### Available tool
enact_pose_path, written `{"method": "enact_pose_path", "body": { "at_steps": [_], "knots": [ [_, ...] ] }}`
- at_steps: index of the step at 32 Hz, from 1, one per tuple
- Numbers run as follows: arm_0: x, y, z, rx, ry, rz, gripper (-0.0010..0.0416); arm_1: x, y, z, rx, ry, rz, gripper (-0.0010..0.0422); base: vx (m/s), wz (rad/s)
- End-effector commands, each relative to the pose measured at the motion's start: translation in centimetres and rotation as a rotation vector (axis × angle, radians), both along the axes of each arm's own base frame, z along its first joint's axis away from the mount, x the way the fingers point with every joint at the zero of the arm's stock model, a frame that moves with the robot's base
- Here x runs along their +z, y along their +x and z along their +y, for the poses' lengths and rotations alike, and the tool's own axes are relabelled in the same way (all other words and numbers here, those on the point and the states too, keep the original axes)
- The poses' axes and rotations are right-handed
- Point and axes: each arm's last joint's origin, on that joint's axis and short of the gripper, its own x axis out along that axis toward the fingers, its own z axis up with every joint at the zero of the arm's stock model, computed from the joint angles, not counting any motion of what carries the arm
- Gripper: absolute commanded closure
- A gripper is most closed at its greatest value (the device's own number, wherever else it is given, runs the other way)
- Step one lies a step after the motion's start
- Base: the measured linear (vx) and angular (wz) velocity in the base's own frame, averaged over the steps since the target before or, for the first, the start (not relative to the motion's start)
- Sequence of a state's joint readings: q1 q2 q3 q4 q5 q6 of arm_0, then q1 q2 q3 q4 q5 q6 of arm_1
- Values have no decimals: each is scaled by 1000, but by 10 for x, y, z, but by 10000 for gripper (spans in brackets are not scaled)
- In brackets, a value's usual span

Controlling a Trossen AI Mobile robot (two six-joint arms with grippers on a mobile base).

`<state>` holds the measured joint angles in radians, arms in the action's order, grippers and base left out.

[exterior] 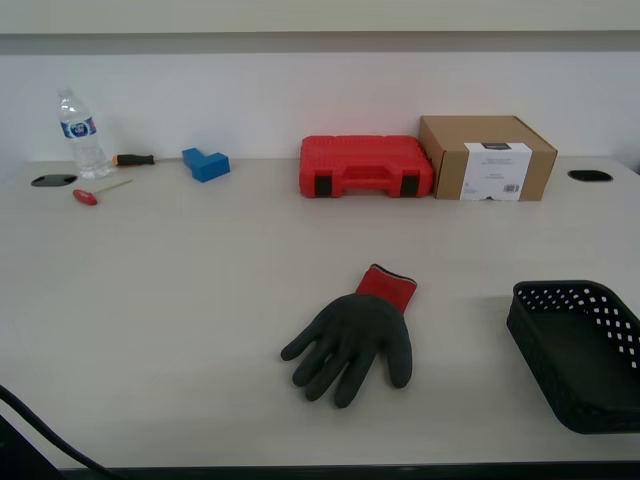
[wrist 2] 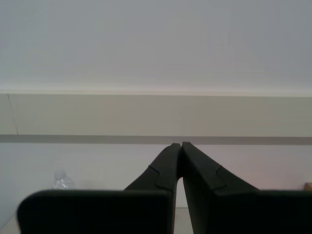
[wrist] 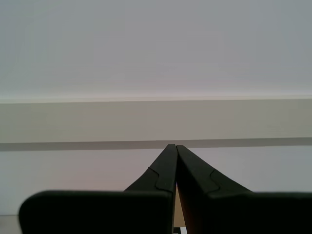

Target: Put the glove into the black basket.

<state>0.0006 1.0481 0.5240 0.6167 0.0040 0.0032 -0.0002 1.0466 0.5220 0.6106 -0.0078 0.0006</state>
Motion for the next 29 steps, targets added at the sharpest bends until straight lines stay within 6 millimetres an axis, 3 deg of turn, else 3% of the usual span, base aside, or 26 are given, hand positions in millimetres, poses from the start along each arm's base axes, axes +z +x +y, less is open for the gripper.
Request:
{"method": "enact_pose_path", "body": {
  "at_steps": [1,29],
  "knots": [
    [0,0,0,1,0,-3,405,1,0,0,3,0,-5,412,0,0],
    [0,0,0,11,25,-3,405,1,0,0,3,0,-5,412,0,0]
  ]
}}
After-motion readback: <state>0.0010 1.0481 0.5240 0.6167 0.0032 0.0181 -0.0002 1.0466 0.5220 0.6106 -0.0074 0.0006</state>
